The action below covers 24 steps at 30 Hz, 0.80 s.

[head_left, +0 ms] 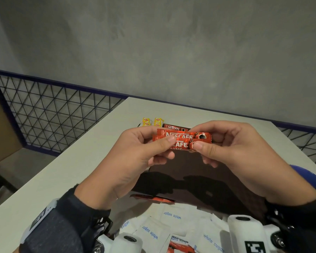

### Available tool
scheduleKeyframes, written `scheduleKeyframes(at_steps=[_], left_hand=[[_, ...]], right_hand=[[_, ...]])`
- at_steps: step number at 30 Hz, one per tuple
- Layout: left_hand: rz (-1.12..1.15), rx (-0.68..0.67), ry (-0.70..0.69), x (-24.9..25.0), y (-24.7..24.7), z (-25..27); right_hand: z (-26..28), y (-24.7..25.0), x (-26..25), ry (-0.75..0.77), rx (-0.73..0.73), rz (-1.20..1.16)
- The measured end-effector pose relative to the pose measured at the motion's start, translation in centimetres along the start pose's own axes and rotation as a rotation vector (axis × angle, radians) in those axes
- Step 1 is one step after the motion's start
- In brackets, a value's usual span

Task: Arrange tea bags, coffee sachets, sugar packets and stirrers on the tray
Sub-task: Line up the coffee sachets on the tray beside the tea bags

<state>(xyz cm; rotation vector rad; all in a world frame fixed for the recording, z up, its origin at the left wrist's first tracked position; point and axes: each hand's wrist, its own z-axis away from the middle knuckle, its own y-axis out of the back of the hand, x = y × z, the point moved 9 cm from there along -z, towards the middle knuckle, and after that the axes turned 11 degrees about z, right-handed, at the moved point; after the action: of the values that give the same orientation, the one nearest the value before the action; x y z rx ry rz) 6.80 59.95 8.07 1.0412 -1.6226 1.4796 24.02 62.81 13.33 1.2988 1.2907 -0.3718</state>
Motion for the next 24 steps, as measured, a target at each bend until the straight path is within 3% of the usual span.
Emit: scheduleKeyframes(at_steps=[10,24], left_hand=[[-0.032,0.126,-0.039,-0.18,0.73,-0.19],[-0.081,0.140,-0.026,-0.09,0.90,-0.14]], right_hand=[[-0.03,-0.13,-0.26,0.028,0.061,0.141],[-0.06,-0.05,-0.38,0.029,0.062,0.153]])
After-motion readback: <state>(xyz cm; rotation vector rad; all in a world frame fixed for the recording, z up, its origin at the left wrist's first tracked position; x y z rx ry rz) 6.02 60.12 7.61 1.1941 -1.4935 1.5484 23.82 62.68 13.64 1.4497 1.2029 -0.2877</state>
